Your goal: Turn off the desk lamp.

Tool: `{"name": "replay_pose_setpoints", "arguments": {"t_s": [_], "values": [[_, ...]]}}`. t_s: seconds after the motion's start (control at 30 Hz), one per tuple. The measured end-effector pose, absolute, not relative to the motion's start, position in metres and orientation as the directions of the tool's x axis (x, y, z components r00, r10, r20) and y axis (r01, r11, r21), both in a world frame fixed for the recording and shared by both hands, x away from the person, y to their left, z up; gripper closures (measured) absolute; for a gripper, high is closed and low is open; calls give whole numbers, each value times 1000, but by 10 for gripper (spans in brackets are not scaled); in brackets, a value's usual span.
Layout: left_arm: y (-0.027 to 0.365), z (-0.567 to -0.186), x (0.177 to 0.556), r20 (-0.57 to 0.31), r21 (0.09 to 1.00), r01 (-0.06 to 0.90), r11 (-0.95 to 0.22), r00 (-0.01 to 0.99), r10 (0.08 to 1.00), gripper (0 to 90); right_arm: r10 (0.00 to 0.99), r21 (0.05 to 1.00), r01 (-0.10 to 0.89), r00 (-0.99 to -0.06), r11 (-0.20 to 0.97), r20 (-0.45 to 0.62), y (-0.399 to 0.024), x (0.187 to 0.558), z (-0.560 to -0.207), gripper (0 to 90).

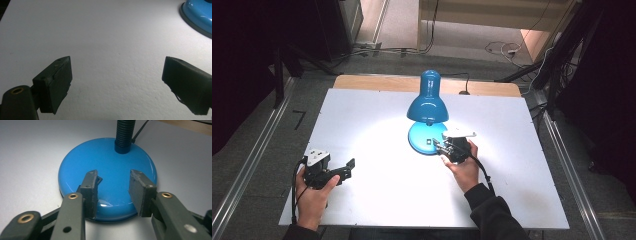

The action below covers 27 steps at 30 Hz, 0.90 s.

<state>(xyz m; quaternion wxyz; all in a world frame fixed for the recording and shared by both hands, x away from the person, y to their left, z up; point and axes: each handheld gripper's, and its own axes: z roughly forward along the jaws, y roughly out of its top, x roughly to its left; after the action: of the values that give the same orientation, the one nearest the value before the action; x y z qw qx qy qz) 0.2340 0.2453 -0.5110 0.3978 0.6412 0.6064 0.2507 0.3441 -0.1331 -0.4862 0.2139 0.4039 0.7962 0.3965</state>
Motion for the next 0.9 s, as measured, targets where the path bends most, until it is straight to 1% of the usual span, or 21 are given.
{"name": "replay_pose_setpoints", "arguments": {"t_s": [0.07,0.27,0.37,0.47,0.7,0.9], "values": [[245,-511,234,-162,814,578,52,140,977,100,807,804,472,-590,362,-17,-131,346,-488,680],[246,-511,234,-165,815,577,54,141,976,100,802,812,463,-597,354,-9,-126,348,-492,810],[246,-511,234,-166,815,577,54,142,976,100,798,815,466,-603,346,6,-124,349,-492,855],[245,-511,234,-165,814,578,53,144,976,100,791,815,464,-611,347,11,-123,350,-493,874],[246,-511,234,-166,815,577,54,143,976,100,790,815,472,-612,336,30,-118,351,-496,875],[246,-511,234,-165,815,576,53,145,976,99,789,813,469,-614,344,21,-114,352,-498,876]]}}
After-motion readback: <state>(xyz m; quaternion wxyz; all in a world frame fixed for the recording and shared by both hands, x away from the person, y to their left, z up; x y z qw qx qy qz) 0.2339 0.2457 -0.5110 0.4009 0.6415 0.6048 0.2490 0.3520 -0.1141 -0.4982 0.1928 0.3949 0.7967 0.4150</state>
